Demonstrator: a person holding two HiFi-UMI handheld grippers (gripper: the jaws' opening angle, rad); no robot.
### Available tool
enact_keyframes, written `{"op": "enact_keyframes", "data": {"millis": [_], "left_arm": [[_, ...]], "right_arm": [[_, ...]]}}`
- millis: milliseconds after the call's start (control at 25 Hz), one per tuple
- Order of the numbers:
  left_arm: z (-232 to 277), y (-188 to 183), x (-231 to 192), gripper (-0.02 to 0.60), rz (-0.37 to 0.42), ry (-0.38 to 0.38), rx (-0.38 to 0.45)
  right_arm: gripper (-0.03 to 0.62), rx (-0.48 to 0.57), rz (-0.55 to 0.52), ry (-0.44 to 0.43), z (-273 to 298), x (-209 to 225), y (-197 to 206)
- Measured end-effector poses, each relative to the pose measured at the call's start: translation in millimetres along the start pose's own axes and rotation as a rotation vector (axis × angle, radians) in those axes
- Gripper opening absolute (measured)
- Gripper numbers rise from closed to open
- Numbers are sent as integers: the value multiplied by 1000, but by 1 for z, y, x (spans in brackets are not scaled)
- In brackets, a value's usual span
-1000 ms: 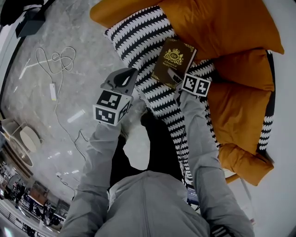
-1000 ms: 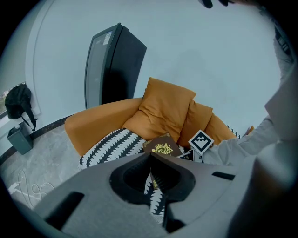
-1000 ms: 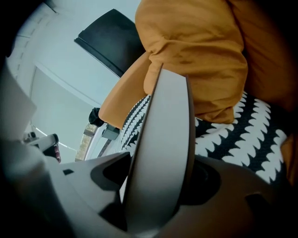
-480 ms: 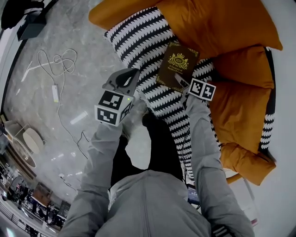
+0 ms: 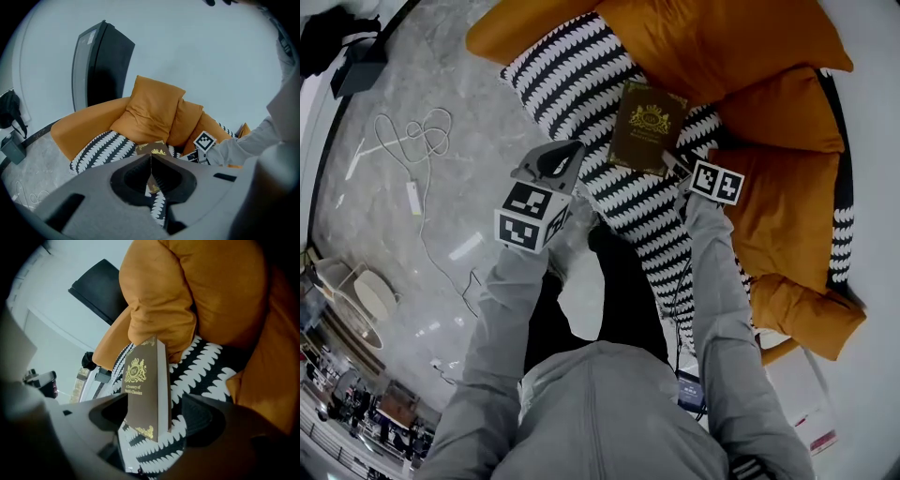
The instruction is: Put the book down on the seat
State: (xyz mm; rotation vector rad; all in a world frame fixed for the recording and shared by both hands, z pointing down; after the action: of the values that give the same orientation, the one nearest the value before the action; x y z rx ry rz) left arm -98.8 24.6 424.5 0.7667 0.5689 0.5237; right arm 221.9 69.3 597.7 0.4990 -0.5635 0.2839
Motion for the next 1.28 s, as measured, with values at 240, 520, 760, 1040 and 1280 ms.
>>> {"op": "enact_keyframes", "data": {"millis": [240, 520, 760, 1040, 1280], "left_arm": [[-26, -36, 19, 25, 45, 36, -15], [-46, -48, 43, 25, 101, 81, -2], [-93, -64, 59, 25, 172, 143, 28], [-160, -81, 67, 25, 251, 191, 83], [-211, -88, 70, 25, 300, 202, 142]], "right_arm": [[328, 64, 29, -41, -54, -31, -10], [327, 147, -79, -144, -118, -68, -17], [301, 280, -157, -135, -187, -131, -7], [156, 445, -181, -62, -259, -201, 25], [57, 529, -241, 26, -309, -254, 45]]}}
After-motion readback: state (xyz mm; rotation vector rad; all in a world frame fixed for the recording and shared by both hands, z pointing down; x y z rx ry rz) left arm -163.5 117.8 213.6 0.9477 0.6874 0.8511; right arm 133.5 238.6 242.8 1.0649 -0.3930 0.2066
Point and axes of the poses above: the fingertips, and each gripper's own axes: z forward along the fingers, x to its right, y out of its underside, the point moved 10 cm from there along -z, backward along the fingers, and after that the axes turned 8 degrees about x, right-handed, at the moved point
